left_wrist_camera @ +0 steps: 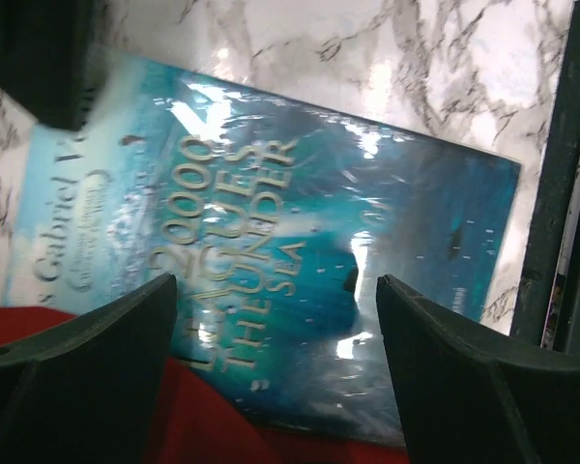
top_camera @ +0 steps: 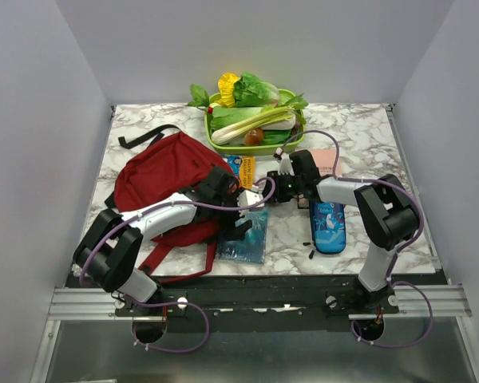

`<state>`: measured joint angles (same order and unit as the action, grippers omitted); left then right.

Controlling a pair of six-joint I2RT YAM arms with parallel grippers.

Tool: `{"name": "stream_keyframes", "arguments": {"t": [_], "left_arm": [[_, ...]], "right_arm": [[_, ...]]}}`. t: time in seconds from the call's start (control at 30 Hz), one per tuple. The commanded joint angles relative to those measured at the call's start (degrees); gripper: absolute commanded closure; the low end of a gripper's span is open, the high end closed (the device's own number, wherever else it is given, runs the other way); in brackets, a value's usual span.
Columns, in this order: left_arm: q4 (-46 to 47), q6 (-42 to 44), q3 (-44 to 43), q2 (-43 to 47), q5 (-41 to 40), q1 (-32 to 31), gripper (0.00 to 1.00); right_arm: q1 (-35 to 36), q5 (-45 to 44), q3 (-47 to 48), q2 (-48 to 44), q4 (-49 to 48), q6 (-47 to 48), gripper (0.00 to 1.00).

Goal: Pack the student bag
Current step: Adjust the book at the center of the board.

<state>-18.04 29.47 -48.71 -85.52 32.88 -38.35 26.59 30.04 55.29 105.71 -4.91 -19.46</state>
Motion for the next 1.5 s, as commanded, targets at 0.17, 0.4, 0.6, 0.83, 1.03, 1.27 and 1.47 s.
{"name": "stream_keyframes", "arguments": {"t": [0.17,0.4,0.6,0.83,1.03,1.27,1.47], "left_arm": [[-10.42,2.6,-3.06,0.17,-1.33,9.16,0.11],[-16.93,11.74,-2.01,2.11,-5.81,14.09,0.11],[-16.67,8.33,-4.72,0.27,-1.86,13.57,0.09],[-20.36,5.42,-11.75,-7.46,3.94,12.86,0.01],[-20.54,3.05,-15.18,-11.16,6.84,12.42,0.09],[-19.66,-0.82,-15.1,-11.69,5.26,9.96,0.21],[-18.79,-8.63,-13.79,-13.09,6.4,9.08,0.43]], "right_arm": [[2.24,-6.3,-8.88,-8.67,2.7,-1.45,0.66],[2.33,-11.23,-9.32,-10.61,7.98,-1.28,0.76],[2.33,-12.46,-8.01,-11.23,9.56,-2.68,0.61],[2.59,-14.67,-10.19,-19.65,15.36,-9.0,0.3],[4.43,-9.13,-15.64,-22.13,10.9,-17.35,0.28],[10.14,-9.91,-16.62,-17.39,6.67,-22.89,0.28],[11.29,-10.53,-17.5,-15.72,3.87,-26.32,0.28]]}}
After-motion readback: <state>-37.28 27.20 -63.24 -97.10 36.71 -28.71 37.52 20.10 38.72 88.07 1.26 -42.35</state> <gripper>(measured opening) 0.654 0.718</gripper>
